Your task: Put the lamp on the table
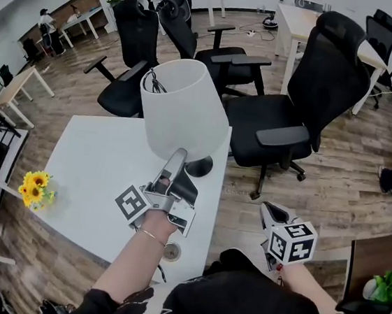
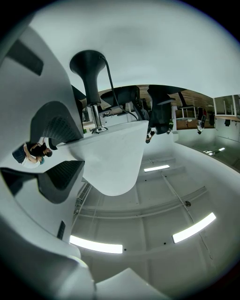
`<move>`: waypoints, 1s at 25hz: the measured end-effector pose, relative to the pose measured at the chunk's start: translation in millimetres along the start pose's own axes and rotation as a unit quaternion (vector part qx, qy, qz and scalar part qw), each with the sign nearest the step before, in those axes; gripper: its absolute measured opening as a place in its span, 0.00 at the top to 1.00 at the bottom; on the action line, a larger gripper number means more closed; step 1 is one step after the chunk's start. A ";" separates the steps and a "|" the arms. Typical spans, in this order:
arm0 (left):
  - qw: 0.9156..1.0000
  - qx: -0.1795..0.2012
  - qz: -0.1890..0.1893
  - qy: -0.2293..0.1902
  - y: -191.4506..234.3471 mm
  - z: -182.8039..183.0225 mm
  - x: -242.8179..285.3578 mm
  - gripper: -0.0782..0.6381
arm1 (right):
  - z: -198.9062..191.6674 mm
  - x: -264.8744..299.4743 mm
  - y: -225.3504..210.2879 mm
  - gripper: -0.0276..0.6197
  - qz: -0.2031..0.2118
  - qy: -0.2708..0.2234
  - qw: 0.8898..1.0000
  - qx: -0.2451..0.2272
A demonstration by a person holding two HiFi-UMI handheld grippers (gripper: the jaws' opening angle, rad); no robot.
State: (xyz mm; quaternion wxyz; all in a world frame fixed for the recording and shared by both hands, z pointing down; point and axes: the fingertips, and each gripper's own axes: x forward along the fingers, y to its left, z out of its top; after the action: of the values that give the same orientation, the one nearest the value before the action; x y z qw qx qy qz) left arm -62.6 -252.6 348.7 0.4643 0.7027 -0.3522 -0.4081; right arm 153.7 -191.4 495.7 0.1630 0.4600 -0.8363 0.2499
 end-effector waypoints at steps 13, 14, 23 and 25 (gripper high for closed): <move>1.000 0.000 0.005 0.003 -0.9 -6.8 -2.7 0.72 | -1.2 -5.8 0.4 0.93 0.007 0.003 1.000 0.005; 1.000 0.001 0.004 0.004 -0.7 -7.4 -2.8 0.72 | -1.3 -6.2 -0.3 0.93 0.007 0.002 1.000 0.006; 1.000 -0.001 0.011 0.002 0.3 -10.1 -6.9 0.71 | -7.9 -10.9 -0.7 0.93 0.006 0.003 1.000 0.011; 1.000 -0.002 0.009 0.002 -1.1 -11.4 -6.2 0.71 | -8.1 -12.3 -0.2 0.93 0.007 0.002 1.000 0.012</move>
State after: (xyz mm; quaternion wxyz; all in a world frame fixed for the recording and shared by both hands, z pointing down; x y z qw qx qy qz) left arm -54.8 -242.7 351.9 0.4703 0.6989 -0.3571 -0.4035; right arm 160.7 -178.4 496.2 0.1575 0.4557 -0.8361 0.2617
